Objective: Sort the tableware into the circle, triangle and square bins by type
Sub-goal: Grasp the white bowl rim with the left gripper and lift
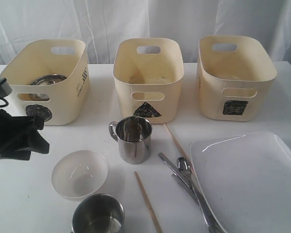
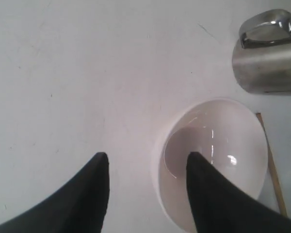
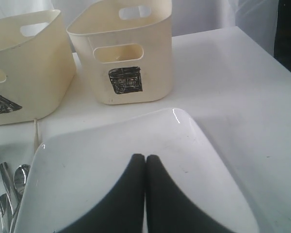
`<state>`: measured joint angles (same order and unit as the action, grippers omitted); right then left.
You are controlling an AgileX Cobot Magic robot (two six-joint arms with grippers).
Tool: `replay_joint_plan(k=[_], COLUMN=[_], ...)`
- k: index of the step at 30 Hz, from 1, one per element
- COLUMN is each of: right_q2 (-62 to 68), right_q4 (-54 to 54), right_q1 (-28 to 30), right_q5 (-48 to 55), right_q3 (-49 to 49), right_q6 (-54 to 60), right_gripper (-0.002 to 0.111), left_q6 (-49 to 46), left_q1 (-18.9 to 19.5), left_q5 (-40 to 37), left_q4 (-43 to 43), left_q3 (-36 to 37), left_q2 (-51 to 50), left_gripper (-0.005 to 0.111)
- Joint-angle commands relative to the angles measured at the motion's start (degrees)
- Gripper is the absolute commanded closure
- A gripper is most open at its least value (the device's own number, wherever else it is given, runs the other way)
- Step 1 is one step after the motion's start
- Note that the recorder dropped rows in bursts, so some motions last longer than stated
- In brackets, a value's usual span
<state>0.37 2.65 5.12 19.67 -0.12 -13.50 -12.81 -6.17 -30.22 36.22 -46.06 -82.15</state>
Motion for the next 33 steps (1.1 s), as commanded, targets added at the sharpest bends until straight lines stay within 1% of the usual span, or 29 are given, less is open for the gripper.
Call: replay_joint_plan(k=[1,4,6,8,10,12,13,14,15,16,18,23,25,26,28,29,31,33], right_q2=[-0.4,-0.4,-0.4,-0.4,-0.4,-0.4,-0.4,-0.4,-0.4,-0.4,-0.4,-0.4,-0.4,-0.4,-0.4,-0.4,-0.4,-0.4], right_q4=[0.2,0.2,0.2,0.2,0.2,0.2,0.2,0.2,0.2,0.2,0.2,0.2,0.2,0.2,0.2,0.2,0.2,0.2], right_q1=[0.1,0.1,0.1,0.1,0.1,0.1,0.1,0.1,0.1,0.1,0.1,0.1,0.1,0.1,0.1,0.1,0.1,0.1], right_q5=[-0.4,-0.4,-0.4,-0.4,-0.4,-0.4,-0.4,-0.4,-0.4,-0.4,-0.4,-0.4,-0.4,-0.4,-0.4,-0.4,-0.4,-0.4], right_q3=[0.1,0.1,0.1,0.1,0.1,0.1,0.1,0.1,0.1,0.1,0.1,0.1,0.1,0.1,0.1,0.1,0.1,0.1], right_q6=[-0.4,-0.4,-0.4,-0.4,-0.4,-0.4,-0.4,-0.4,-0.4,-0.4,-0.4,-0.4,-0.4,-0.4,-0.4,-0.4,-0.4,-0.4], right_gripper=[0.108,0.108,0.108,0.108,0.108,0.108,0.108,0.108,0.108,0.108,0.108,0.108,0.108,0.108,0.108,0.108,0.108,0.108], left_q6=[-9.2,-19.9,-23.5,-23.7,-23.7,-26.4,-29.4,-29.6,-29.6,-29.6,-29.6,-29.6,-29.6,-29.6,-29.6,-29.6,-29.8,-29.8], left_q1=[-0.3,-0.3,-0.3,-0.3,-0.3,-1.4,-3.2,-4.2,-6.3,-7.1,-9.3,-9.4,-9.4,-9.4,-9.4,-9.4,-9.3,-8.9], left_q5=[2.0,3.1,3.3,3.3,3.6,5.4,6.9,7.7,10.0,11.0,15.9,19.8,18.8,18.1,16.7,16.2,16.5,18.4], left_q4=[9.5,16.7,18.7,19.7,22.8,25.9,27.8,28.2,28.3,27.9,27.7,27.6,27.3,26.3,26.1,26.1,25.4,24.8], left_q3=[3.2,4.6,4.9,4.9,4.9,4.9,4.9,4.9,4.9,4.9,4.9,4.9,4.7,4.7,4.7,4.7,4.7,4.6], left_q2=[-1.1,-3.0,-4.4,-5.6,-7.4,-9.1,-10.8,-11.5,-13.2,-13.9,-15.9,-16.2,-16.2,-15.8,-14.8,-13.8,-11.6,-8.2], left_gripper=[0.053,0.053,0.053,0.053,0.053,0.053,0.053,0.053,0.053,0.053,0.053,0.054,0.067,0.078,0.093,0.105,0.107,0.107])
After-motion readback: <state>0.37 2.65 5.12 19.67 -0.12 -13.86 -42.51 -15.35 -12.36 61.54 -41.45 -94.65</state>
